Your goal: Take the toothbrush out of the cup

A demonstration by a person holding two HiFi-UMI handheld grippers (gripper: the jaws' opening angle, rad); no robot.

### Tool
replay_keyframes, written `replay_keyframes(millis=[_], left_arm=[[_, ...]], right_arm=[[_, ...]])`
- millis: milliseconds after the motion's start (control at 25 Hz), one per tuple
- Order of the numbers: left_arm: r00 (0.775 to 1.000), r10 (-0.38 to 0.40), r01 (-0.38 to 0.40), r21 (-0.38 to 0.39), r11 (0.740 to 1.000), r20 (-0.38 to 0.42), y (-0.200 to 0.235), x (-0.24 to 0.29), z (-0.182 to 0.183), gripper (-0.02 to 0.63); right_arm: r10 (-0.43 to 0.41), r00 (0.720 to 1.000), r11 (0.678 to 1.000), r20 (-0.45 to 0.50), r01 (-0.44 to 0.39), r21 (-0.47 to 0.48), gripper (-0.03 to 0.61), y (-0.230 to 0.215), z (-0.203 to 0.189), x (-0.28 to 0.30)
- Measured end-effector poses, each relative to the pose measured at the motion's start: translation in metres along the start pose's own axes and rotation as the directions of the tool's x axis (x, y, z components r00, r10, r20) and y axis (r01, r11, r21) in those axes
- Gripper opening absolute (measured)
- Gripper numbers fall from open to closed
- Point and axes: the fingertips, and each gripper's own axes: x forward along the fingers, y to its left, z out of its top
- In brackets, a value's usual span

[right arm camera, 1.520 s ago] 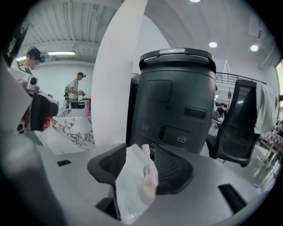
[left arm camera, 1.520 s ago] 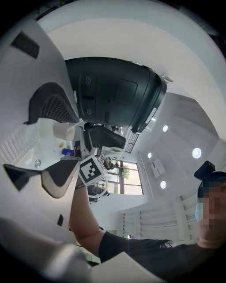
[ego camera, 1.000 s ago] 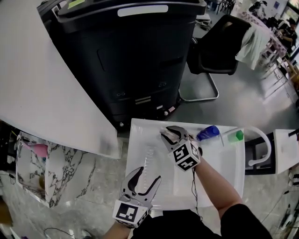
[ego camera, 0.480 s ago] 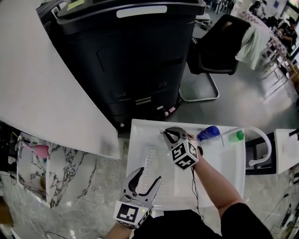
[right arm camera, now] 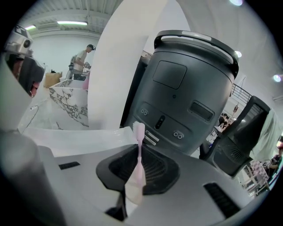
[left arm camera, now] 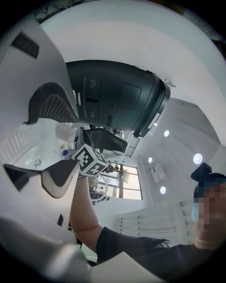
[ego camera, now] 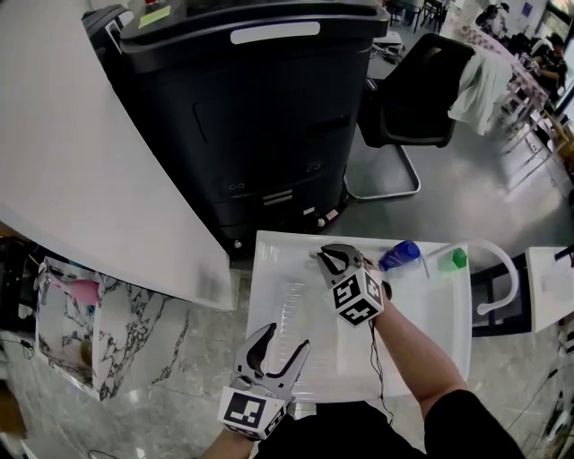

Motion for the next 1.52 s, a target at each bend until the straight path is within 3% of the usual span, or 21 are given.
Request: replay_keyframes(millis=[520, 1000, 1280, 1520], left_arm=[[0.998, -0.020, 0.019, 0.035, 0.999, 0.056, -0.008, -0.039, 0.018, 0.263], [0.993, -0.052, 0.043, 0.084, 0.996, 0.103, -0.010, -0.107, 0.039, 0.262], [0.989, -0.096, 0.081, 0.126, 0.989, 0.116, -0.019, -0.149, 0.044, 0.262], [0.979, -0.161, 0.142, 0.150, 0.978, 0.128, -0.038, -0.173, 0.042, 0.261]], right_arm=[[-0.097, 0.985, 0.994, 0.145, 0.088, 0.061, 0.035, -0.002, 0.056, -0.053], [-0.193, 0.929, 0.965, 0.315, 0.122, 0.232, 0.034, 0.028, 0.119, -0.146], [-0.289, 0.889, 0.927, 0.355, 0.167, 0.335, 0.034, 0.057, 0.125, -0.210], [-0.350, 0.872, 0.896, 0.343, 0.205, 0.394, 0.034, 0.085, 0.112, -0.260]])
